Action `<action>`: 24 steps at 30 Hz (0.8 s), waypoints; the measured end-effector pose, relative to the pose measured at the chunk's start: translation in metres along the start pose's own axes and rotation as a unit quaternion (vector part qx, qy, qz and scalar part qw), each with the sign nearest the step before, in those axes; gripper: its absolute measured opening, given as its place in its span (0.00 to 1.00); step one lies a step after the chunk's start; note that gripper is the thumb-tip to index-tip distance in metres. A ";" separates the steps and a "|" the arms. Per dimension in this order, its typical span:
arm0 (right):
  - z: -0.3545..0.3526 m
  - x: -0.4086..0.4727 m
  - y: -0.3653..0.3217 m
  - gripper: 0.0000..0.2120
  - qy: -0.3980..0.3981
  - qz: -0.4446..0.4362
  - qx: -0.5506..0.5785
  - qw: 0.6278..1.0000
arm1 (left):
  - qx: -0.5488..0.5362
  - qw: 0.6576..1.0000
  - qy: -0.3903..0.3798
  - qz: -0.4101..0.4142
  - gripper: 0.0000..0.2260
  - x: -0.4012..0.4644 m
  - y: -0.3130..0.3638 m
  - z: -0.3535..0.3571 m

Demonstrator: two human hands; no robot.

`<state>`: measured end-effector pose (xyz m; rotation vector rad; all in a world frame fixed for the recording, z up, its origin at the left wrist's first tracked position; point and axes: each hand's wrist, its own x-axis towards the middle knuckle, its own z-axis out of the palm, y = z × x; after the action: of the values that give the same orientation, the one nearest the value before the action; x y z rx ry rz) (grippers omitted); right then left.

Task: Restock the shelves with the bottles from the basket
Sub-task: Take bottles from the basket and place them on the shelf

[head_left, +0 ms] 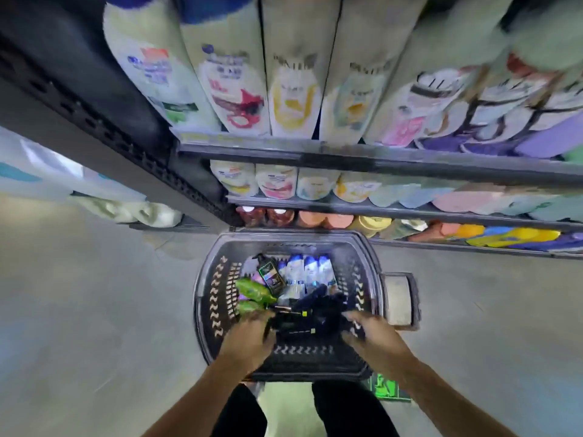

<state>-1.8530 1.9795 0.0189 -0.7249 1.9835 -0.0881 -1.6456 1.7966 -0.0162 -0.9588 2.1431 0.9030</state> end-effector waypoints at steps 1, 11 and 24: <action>0.014 0.018 0.006 0.22 0.008 0.002 0.005 1.000 | -0.007 1.000 -0.003 -0.002 0.22 0.018 -0.008 0.016; 0.113 0.173 0.059 0.26 0.034 0.020 0.097 0.995 | -0.110 0.993 0.015 0.045 0.23 0.167 -0.057 0.146; 0.168 0.259 0.085 0.22 0.056 0.047 0.198 0.978 | -0.098 0.992 0.048 -0.063 0.37 0.349 -0.032 0.195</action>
<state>-1.8409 1.9530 -0.3001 -0.3741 2.0188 -0.4623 -1.7621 1.8003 -0.4000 -1.2425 2.0737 1.0379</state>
